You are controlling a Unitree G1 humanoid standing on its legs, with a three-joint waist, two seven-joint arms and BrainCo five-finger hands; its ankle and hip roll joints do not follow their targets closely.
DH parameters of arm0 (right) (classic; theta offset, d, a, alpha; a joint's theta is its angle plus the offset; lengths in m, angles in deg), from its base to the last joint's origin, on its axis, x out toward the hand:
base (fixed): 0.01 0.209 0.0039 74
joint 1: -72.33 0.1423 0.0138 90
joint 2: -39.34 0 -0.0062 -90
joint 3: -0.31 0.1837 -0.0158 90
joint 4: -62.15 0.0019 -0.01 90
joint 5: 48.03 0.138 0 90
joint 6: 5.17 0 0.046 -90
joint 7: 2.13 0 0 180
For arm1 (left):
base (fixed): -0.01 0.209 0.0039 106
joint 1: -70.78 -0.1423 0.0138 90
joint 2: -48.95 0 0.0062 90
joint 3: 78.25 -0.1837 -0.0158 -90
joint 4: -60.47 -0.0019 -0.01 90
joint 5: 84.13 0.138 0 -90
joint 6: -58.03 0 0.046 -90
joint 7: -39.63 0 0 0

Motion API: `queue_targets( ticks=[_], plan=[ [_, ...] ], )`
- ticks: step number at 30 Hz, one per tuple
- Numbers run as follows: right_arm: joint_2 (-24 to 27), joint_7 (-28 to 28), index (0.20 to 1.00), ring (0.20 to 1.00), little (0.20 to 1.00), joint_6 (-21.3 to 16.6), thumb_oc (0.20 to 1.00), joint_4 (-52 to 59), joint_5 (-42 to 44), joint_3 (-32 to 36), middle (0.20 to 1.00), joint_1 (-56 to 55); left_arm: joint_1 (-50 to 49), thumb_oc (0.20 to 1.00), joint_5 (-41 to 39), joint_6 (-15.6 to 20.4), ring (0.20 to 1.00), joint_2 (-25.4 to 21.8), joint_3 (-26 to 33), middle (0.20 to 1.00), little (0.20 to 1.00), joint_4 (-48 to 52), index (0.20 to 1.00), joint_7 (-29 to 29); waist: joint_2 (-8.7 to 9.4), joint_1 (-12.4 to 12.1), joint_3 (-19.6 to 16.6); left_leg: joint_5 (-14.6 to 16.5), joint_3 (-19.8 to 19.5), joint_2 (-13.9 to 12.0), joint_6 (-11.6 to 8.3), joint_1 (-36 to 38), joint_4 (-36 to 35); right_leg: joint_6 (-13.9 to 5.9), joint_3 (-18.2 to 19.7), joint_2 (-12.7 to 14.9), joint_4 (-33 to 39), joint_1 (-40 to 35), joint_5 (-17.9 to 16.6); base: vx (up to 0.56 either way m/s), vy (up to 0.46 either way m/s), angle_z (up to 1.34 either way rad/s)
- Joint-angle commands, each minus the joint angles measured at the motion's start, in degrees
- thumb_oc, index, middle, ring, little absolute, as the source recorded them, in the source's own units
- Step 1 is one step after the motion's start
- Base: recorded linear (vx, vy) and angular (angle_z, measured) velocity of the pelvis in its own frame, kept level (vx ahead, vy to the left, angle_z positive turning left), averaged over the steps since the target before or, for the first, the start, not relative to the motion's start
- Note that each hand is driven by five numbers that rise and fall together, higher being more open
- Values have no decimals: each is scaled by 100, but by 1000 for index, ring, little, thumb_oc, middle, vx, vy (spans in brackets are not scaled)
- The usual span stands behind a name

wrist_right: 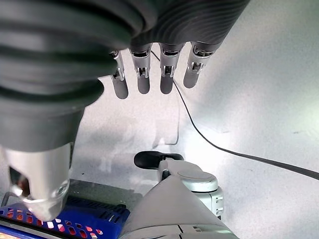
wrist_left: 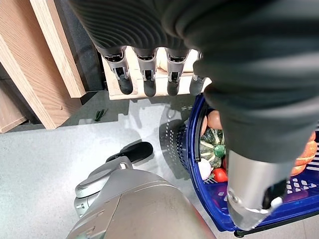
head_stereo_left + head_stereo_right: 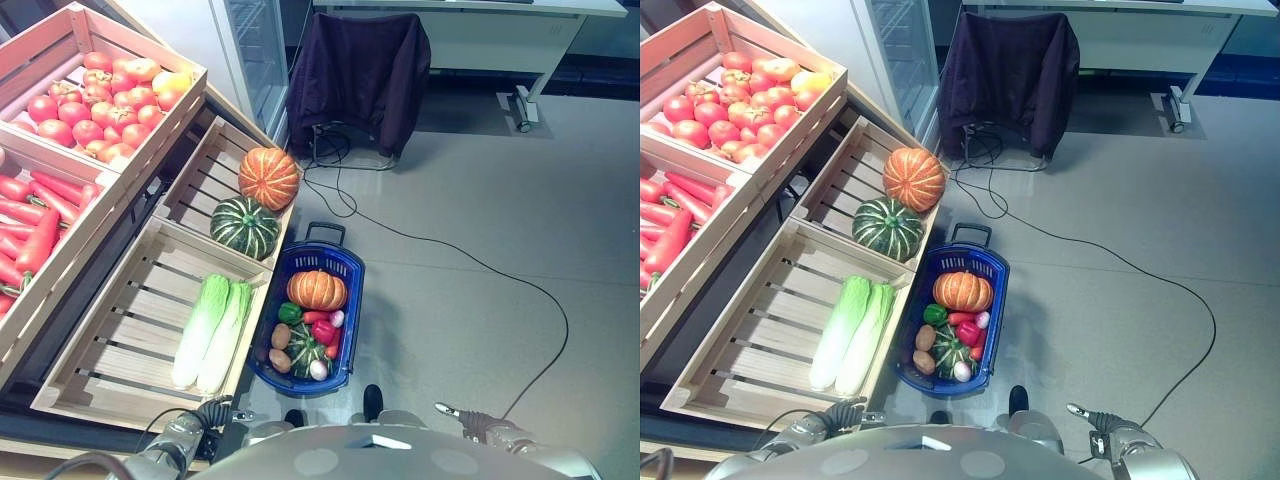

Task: Pick up fruits and vegetables into the basket

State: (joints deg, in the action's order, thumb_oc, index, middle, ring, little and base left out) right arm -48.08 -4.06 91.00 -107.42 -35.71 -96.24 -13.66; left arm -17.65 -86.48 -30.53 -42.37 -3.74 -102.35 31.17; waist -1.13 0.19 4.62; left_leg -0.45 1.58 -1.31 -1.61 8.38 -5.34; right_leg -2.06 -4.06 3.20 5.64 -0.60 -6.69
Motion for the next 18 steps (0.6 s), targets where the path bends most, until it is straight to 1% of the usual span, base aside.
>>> queue_targets(
  ticks=[1, 4, 6, 18],
  plan=[
    [-47, -48, 1000, 1000, 1000, -39, 1000, -207, 91, -152, 1000, 268, 217, 1000, -71, 19, 1000, 26, 110, 1000, 1000, -318, 1000, -86, 79, 52, 91, 457, -141, 31, -84, -208, 34, -466, -141, 125, -71, -548, 794, 0, 0, 0],
    [-48, -40, 1000, 1000, 1000, -42, 1000, -214, 101, -149, 1000, 278, 223, 1000, -88, 77, 1000, 32, 111, 1000, 1000, -332, 1000, -39, 75, 51, 95, 457, -144, 31, -80, -206, 34, -464, -145, 125, -74, -548, 794, 0, 0, 0],
    [-48, -39, 1000, 1000, 1000, -39, 1000, -210, 101, -145, 1000, 276, 225, 1000, -179, 76, 1000, 34, 132, 1000, 1000, -319, 1000, -87, 78, 52, 95, 461, -134, 31, -80, -195, 34, -468, -143, 126, -68, -560, 794, 0, 0, 0],
    [-50, -48, 1000, 1000, 1000, -33, 1000, -222, 76, -122, 1000, 266, 218, 1000, -137, 94, 1000, 38, 146, 1000, 1000, -345, 1000, -96, 77, 53, 74, 466, -131, 34, -77, -177, 34, -466, -146, 125, -70, -573, 795, 0, 0, 0]
  ],
)
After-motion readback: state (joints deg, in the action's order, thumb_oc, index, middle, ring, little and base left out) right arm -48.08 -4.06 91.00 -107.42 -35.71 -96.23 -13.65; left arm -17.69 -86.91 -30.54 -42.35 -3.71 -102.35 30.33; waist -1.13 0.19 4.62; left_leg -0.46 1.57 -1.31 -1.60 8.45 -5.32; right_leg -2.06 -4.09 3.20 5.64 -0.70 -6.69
